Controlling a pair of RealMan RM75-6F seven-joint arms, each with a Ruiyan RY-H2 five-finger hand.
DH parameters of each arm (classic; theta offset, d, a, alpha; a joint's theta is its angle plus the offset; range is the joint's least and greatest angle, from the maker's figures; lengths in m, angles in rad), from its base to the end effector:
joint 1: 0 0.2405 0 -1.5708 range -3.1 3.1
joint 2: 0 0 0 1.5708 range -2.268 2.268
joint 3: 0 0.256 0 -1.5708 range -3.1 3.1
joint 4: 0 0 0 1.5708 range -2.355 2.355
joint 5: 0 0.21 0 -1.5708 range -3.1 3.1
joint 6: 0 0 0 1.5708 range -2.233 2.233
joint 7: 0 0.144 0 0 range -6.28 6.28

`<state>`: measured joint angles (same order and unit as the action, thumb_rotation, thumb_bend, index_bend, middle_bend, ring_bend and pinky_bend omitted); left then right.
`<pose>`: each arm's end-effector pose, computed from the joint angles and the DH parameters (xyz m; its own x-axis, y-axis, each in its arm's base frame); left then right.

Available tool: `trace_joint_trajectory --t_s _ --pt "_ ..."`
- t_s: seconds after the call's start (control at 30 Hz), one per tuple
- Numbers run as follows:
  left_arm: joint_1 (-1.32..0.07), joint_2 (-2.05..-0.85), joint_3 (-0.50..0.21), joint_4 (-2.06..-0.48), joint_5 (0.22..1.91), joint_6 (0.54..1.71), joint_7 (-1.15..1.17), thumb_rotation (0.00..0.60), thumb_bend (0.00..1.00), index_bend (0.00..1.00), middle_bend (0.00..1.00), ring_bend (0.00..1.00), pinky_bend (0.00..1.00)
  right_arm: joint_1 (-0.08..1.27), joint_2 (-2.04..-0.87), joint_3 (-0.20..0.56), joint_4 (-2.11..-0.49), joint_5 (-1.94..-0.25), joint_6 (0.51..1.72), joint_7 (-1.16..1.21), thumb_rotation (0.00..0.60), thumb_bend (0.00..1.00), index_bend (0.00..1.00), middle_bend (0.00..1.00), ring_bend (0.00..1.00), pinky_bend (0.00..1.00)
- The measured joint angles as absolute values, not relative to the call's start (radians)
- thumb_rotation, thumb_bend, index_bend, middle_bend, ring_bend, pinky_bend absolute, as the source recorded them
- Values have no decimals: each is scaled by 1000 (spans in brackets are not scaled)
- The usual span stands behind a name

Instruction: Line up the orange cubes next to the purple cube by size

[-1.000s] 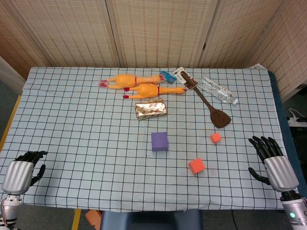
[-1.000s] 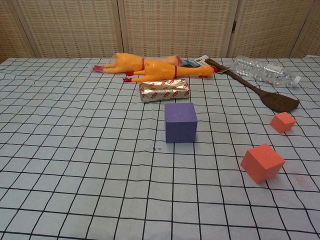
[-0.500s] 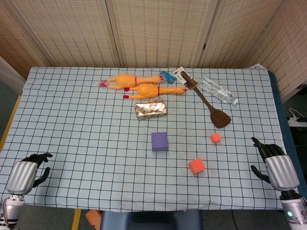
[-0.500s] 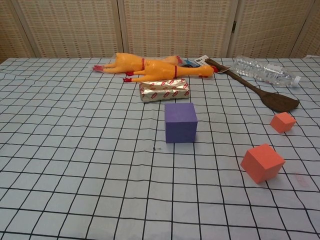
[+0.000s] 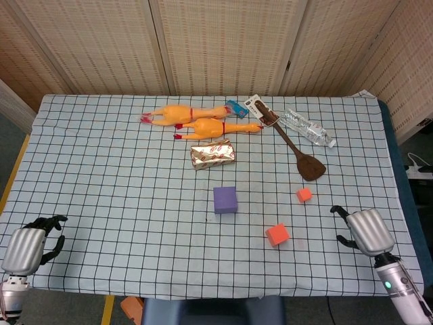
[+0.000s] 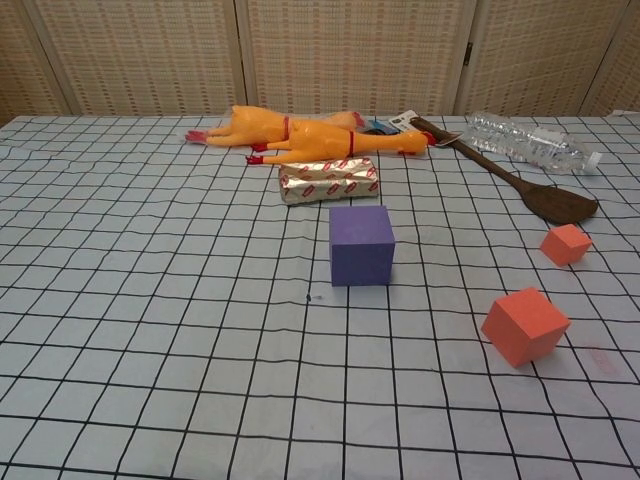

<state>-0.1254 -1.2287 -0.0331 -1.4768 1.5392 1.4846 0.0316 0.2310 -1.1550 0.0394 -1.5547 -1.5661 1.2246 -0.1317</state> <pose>-0.3161 0.1917 0.1313 0.4508 -0.0022 0.8926 0.8897 -0.0789 -0.4496 -0.2985 -0.2197 0.1141 0.5683 -0.1746 0.8041 -0.8178 -0.2277 0.5286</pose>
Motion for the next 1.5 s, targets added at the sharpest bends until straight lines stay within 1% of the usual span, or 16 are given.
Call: trace_joint_trajectory --t_s 0.1,0.2,0.4,0.57,0.83,1.0,1.27,1.37,1.5 --pt "-126 -1228 -32 -1476 1534 1479 35 600 448 360 475 382 552 282 -1147 44 -1595 -1505 1103 -125 600 17 250 899 863 852" --pt "-126 -1228 -33 -1476 1530 1478 35 600 448 360 477 382 552 331 -1149 45 -1625 -1462 1014 -107 600 15 231 899 864 852" --pt "-125 -1226 -31 -1477 1533 1480 35 600 448 360 480 383 552 397 -1175 39 -1664 -1436 925 -71 600 13 233 904 870 853" --pt "-125 -1227 -33 -1475 1528 1477 31 600 448 360 483 383 552 412 -1220 30 -1656 -1451 922 -61 600 13 269 914 882 858" --pt "-124 -1225 -32 -1477 1531 1482 22 600 448 360 484 383 553 426 -1295 15 -1596 -1454 923 -55 600 13 310 919 888 867" --pt "-125 -1224 -30 -1478 1537 1482 19 600 448 360 485 383 552 426 -1347 9 -1541 -1482 960 -45 600 12 336 924 897 878" --pt "-127 -1220 -27 -1479 1539 1477 13 600 447 360 485 383 553 428 -1392 -3 -1495 -1496 985 -35 600 13 371 928 903 886" --pt "-127 -1221 -26 -1478 1541 1479 12 600 447 360 486 383 553 428 -1402 -5 -1483 -1494 990 -30 600 12 425 931 908 891" --pt "-128 -1221 -23 -1479 1540 1471 15 600 448 360 486 383 553 424 -1414 -2 -1467 -1490 1009 -29 600 24 545 933 914 895"
